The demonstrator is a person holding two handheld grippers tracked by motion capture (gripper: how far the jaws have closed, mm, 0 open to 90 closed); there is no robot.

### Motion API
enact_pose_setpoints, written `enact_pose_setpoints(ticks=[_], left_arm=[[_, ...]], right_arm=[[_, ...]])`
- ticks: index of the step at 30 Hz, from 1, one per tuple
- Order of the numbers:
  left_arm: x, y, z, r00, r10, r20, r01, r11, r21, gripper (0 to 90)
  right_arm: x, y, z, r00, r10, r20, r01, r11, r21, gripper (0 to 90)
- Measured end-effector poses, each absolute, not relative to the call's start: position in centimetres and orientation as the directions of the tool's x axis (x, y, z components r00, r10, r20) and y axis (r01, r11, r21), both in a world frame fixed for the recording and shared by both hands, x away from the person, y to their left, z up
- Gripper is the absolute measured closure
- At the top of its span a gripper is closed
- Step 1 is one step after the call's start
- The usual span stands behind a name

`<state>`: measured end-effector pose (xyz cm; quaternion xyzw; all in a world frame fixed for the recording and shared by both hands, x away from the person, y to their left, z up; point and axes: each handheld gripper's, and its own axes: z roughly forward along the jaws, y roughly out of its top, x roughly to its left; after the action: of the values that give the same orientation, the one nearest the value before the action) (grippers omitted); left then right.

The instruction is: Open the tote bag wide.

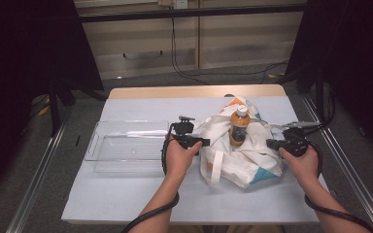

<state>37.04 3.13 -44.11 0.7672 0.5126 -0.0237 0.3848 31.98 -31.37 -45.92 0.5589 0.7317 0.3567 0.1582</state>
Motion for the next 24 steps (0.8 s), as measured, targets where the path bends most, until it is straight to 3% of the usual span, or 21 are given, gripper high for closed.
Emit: enact_pose_setpoints(ticks=[14,24], left_arm=[[35.0,4.1,-45.8,0.488,0.752,-0.443,0.809,-0.199,0.553,81.2],[35.1,4.2,-47.1,0.497,0.758,-0.423,0.809,-0.229,0.541,84.7]], right_arm=[[32.0,-31.3,-46.0,-0.321,0.932,0.168,0.703,0.115,0.702,90.0],[31.8,-31.5,-46.2,-0.325,0.929,0.176,0.692,0.107,0.714,90.0]])
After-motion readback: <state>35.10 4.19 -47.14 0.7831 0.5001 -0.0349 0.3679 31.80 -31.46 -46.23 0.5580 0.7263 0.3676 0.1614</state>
